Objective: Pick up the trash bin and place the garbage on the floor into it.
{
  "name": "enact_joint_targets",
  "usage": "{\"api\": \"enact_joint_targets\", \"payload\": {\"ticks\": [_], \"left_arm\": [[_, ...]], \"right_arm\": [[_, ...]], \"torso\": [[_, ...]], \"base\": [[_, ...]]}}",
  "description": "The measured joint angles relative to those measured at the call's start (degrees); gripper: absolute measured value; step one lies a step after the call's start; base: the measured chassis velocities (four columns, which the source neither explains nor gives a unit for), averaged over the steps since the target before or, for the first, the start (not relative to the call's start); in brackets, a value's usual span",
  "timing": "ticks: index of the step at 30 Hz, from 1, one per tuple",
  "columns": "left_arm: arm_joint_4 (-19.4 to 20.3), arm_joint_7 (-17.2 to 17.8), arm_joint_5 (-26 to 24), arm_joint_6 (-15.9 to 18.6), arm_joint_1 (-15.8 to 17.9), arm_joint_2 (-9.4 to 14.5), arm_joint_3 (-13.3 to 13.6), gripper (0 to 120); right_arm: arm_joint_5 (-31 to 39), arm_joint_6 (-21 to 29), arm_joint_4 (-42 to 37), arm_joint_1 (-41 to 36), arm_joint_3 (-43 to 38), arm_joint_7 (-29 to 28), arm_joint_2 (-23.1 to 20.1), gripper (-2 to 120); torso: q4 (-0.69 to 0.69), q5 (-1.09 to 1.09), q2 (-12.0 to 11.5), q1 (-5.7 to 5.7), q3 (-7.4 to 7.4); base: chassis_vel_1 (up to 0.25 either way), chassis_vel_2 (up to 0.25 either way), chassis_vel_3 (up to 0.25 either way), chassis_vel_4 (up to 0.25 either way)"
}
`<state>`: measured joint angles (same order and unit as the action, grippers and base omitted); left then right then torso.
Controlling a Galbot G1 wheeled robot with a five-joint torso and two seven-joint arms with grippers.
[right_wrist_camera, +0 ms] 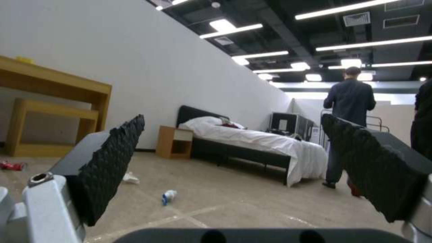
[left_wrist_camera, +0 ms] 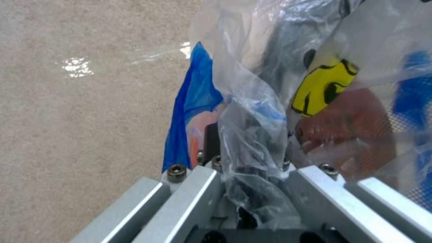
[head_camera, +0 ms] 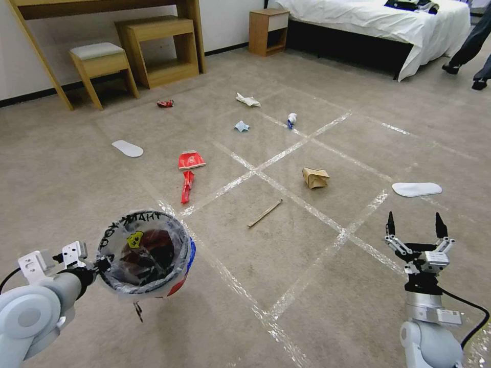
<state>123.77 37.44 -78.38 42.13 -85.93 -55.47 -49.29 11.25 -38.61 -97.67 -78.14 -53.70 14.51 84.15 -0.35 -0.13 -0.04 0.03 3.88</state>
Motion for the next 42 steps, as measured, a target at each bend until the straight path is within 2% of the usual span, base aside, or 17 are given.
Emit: {"api": "enact_joint_targets", "payload": {"ticks": [25, 34, 42], "left_arm": [[-1.9, 0.6, -1.1, 0.0, 1.7, 1.0, 1.7, 1], [-1.4, 3.0, -4.8, 0.0, 2.4, 1.7, 1.6, 1], [-1.3, 3.2, -5.1, 0.0, 2.5, 1.9, 1.4, 1]], "right_arm": [[-0.2, 0.0, 2.7, 1.5, 0.3, 0.7, -0.2, 100], [-0.4, 0.0, 3.7, 2.1, 0.3, 0.8, -0.2, 100], [-0.5, -0.1, 4.1, 2.3, 0.3, 1.2, -0.1, 100]], "torso": [[0.0, 0.0, 0.0, 0.0, 0.0], [-0.01, 0.0, 0.0, 0.0, 0.0], [0.0, 0.0, 0.0, 0.0, 0.0]], "base": [[0.0, 0.0, 0.0, 0.0], [0.0, 0.0, 0.0, 0.0], [-0.047, 0.044, 0.05, -0.043]]}}
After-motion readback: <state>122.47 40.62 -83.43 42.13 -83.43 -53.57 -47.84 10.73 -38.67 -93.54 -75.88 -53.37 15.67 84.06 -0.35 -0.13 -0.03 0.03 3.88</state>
